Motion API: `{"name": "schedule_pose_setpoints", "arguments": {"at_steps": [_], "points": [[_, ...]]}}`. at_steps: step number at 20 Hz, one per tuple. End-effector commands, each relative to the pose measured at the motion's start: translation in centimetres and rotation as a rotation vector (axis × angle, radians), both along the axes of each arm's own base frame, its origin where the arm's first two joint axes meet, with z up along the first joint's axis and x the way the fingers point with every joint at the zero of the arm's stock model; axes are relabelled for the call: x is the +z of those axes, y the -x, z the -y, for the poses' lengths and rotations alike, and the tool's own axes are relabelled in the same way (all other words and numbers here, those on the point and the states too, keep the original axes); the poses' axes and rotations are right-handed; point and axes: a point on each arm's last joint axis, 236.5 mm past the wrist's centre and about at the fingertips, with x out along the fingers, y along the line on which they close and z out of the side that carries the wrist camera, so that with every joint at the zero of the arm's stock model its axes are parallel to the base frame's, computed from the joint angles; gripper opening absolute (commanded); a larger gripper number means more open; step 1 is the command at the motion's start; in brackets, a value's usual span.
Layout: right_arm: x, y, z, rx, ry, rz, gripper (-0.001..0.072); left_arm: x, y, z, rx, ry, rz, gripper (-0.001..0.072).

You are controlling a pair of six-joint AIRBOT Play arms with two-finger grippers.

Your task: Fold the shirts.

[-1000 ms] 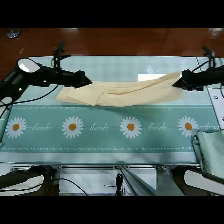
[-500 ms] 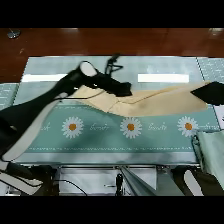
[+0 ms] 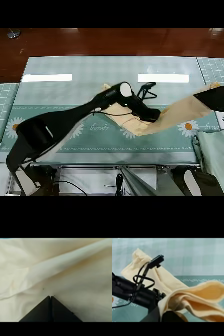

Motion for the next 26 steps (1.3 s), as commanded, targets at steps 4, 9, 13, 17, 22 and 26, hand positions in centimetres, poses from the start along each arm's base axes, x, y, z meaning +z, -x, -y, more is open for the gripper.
{"name": "schedule_pose_setpoints", "arguments": {"at_steps": [4, 9, 13, 17, 22, 26], "points": [[0.8, -1.6, -3.0, 0.079, -0.158, -0.003, 0.0026, 6.9, -13.9, -14.5, 0.248, 0.035, 0.0, 0.0024], [-2.2, -5.0, -12.7, 0.303, -0.213, -0.062, 0.0025, 17.1, -19.4, -32.5, 0.547, -0.056, 0.303, 0.0025], [-7.7, -8.4, -22.5, 0.461, -0.194, -0.175, 0.0026, 29.3, -15.7, -40.3, 0.774, -0.016, 0.699, 0.0025], [-14.4, -11.9, -29.6, 0.55, -0.167, -0.289, 0.0026, 30.7, -9.2, -42.7, 0.828, -0.093, 0.832, 0.0025], [-19.4, -15.3, -32.6, 0.496, -0.198, -0.363, 0.0645, 23.7, -6.5, -42.4, 0.822, -0.133, 0.701, 0.0025], [-14.3, -18.3, -26.7, 0.468, -0.211, -0.327, 0.0623, 16.9, -7.0, -42.8, 0.839, -0.178, 0.557, 0.0025]]}}
